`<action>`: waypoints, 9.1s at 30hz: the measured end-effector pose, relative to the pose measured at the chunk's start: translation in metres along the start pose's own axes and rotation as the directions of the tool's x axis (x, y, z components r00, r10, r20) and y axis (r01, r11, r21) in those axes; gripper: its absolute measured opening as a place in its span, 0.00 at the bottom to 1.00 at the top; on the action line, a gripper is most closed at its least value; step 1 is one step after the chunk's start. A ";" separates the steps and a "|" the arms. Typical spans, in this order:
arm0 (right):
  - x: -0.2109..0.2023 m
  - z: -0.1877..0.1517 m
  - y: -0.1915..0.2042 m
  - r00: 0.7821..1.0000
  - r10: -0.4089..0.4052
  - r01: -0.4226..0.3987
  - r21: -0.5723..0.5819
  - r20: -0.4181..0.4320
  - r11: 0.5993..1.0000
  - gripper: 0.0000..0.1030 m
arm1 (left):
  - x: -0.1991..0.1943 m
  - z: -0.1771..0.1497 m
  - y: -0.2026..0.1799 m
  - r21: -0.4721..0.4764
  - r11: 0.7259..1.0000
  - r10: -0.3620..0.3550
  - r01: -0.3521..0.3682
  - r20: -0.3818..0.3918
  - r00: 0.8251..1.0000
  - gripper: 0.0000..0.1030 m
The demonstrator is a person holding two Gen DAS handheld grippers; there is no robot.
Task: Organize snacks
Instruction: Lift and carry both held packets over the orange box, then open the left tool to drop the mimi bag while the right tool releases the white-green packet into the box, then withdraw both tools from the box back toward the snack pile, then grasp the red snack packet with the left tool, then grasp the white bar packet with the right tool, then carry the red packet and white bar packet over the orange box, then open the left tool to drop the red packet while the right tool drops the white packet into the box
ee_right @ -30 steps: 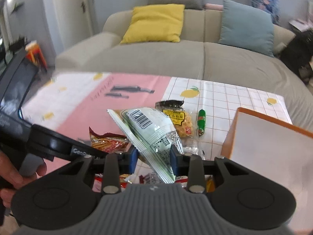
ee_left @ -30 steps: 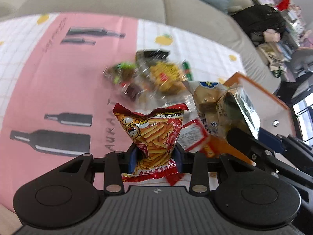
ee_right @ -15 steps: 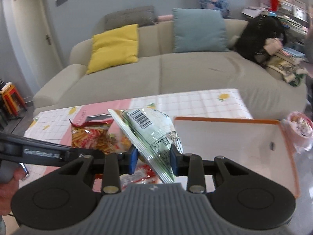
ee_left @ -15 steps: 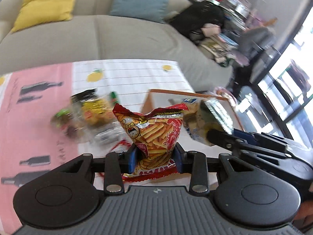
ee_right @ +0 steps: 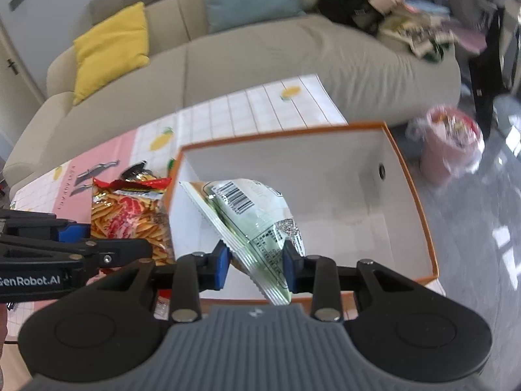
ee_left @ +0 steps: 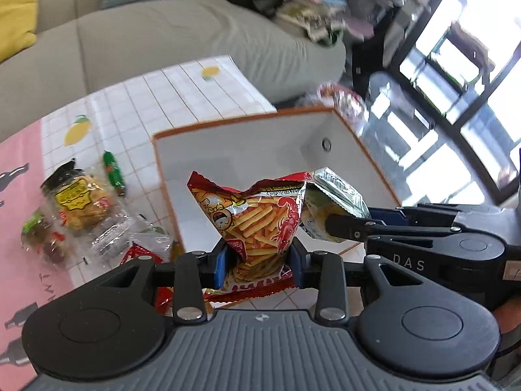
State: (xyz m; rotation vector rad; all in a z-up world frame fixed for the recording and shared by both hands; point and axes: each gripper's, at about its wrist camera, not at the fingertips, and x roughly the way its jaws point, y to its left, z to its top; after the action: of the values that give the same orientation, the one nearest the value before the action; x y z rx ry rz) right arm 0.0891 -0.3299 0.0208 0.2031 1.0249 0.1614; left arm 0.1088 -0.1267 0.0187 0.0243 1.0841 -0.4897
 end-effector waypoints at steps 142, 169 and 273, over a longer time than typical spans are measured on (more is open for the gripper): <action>0.119 -0.122 0.141 0.998 0.025 -0.026 -0.015 -0.061 1.000 0.41 | 0.028 -0.120 0.156 -0.055 0.980 0.190 -0.191 -0.033 0.981 0.75; 0.175 -0.126 0.211 0.977 -0.212 0.214 -0.085 0.040 0.973 0.62 | 0.007 -0.148 0.211 -0.341 0.909 0.243 -0.238 -0.029 0.970 0.73; 0.025 0.031 -0.019 0.995 -0.100 0.099 -0.173 0.003 0.980 0.44 | 0.025 0.050 -0.020 0.135 0.990 0.032 -0.032 -0.001 0.999 0.77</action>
State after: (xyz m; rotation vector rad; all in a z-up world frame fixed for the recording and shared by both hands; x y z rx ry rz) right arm 0.1298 -0.3455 0.0108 -0.0063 1.0186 0.1589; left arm 0.1526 -0.1668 0.0255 0.1610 1.0509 -0.5333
